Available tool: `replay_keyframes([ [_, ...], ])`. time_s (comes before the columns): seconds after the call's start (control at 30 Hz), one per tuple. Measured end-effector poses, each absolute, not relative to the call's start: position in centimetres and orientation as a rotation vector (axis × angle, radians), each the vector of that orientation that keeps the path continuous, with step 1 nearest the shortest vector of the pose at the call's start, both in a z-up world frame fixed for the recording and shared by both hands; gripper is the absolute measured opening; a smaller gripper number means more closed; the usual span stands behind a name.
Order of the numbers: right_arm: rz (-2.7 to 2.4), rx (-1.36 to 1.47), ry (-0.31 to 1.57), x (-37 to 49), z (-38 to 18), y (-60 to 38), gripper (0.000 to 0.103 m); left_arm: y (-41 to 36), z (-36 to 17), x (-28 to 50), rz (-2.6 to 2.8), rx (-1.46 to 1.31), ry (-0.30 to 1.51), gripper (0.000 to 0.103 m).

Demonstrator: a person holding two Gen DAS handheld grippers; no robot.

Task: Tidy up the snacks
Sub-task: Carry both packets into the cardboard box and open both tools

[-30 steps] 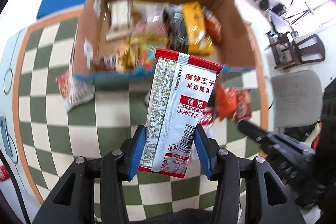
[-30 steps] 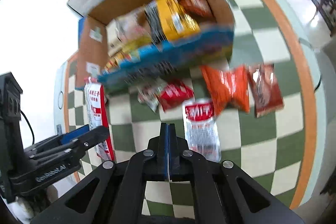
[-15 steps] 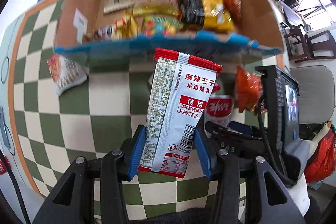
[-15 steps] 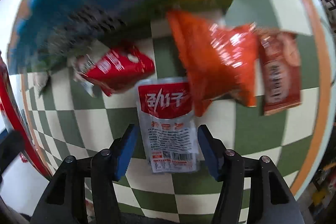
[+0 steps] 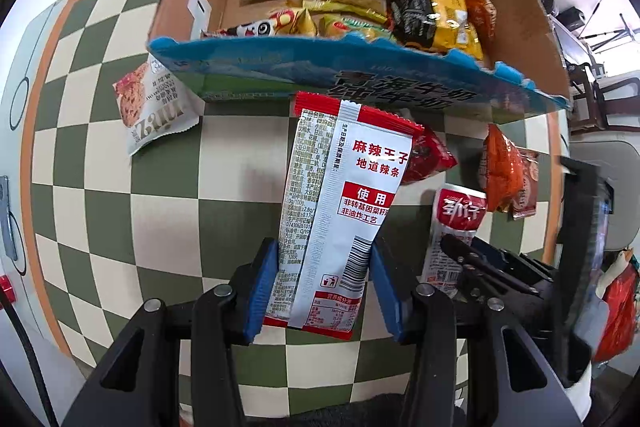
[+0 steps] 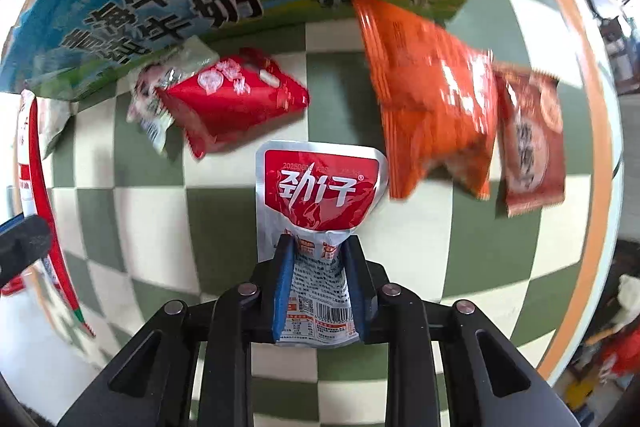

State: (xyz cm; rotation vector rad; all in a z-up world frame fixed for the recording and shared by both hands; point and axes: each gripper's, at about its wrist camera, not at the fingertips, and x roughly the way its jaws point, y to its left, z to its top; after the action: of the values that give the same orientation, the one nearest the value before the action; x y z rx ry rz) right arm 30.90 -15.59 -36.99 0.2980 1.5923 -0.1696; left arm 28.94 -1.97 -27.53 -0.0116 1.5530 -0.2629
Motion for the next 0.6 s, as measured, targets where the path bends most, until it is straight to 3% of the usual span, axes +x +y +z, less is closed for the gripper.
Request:
replay_keyframes([
  [0.13, -0.114, 0.407, 1.526, 29.6, -33.4, -16.5, 0.027, -2.2, -24.7, 28.8, -0.311, -0.047, 1.531, 0.044],
  [0.4, -0.007, 0.472, 1.285, 31.7, -20.6, -19.4, 0.027, -5.3, -16.4, 33.3, -0.447, -0.115, 1.426, 0.044],
  [0.6, -0.023, 0.419, 1.226, 39.7, -17.5, -22.1, 0.029, -9.2, -16.0, 41.1, -0.467, -0.127, 1.444, 0.044],
])
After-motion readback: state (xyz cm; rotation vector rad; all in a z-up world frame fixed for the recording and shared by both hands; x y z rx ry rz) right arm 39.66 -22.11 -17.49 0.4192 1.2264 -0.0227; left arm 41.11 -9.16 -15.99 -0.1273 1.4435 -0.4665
